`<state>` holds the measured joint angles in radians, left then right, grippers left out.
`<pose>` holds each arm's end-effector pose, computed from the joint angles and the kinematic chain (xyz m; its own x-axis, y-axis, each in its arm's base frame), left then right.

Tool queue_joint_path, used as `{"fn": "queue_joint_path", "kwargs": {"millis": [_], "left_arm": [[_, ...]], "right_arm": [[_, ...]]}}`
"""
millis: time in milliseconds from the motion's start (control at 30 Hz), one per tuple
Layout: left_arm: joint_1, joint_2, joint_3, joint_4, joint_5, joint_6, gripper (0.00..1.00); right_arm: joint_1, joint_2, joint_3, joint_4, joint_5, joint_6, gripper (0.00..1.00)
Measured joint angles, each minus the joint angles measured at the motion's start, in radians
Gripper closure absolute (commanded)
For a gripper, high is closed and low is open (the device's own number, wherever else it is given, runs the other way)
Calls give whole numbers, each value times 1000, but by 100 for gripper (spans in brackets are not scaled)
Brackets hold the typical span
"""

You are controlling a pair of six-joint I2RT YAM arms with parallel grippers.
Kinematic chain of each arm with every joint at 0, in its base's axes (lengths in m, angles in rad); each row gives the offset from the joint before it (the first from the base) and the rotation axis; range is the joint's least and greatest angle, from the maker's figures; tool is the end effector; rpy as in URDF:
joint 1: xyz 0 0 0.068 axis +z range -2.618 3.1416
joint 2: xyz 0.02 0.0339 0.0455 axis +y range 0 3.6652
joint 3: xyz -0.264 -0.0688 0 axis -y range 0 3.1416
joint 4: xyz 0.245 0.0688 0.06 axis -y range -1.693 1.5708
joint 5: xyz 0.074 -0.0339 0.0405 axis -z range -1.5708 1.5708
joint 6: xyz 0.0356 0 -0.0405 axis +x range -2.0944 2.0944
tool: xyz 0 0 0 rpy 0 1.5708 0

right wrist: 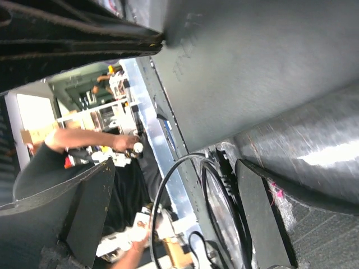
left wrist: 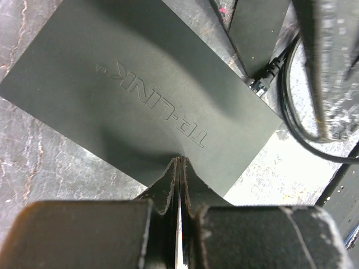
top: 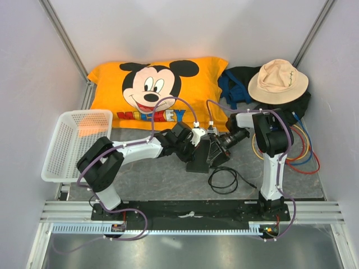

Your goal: Pull the plug from the switch port

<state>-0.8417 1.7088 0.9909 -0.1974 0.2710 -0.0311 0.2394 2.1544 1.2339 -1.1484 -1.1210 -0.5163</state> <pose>0.2236 -0.2646 0.1732 -0.5536 0.5748 -0.6027 0.8104 0.5383 -0.2311 0.3021 0.1067 0.0965 -0.8976 -0.4400 0.0249 -0.1475 0.3532 0.9238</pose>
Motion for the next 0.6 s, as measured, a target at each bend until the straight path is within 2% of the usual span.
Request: {"fn": "queue_joint_path", "kwargs": {"millis": [133, 233, 367, 433, 600], "left_arm": [[0, -8, -18, 28, 4, -3, 98], [0, -8, -18, 29, 6, -3, 98], [0, -7, -18, 29, 5, -3, 98], [0, -7, -18, 29, 5, -3, 98], [0, 0, -14, 32, 12, -3, 98]], "right_arm": [[-3, -45, -30, 74, 47, 132, 2], [-12, -47, -31, 88, 51, 172, 2], [-24, -44, -45, 104, 30, 169, 11], [-31, -34, -49, 105, 16, 148, 21], [-43, 0, -48, 104, 6, 119, 31]]}}
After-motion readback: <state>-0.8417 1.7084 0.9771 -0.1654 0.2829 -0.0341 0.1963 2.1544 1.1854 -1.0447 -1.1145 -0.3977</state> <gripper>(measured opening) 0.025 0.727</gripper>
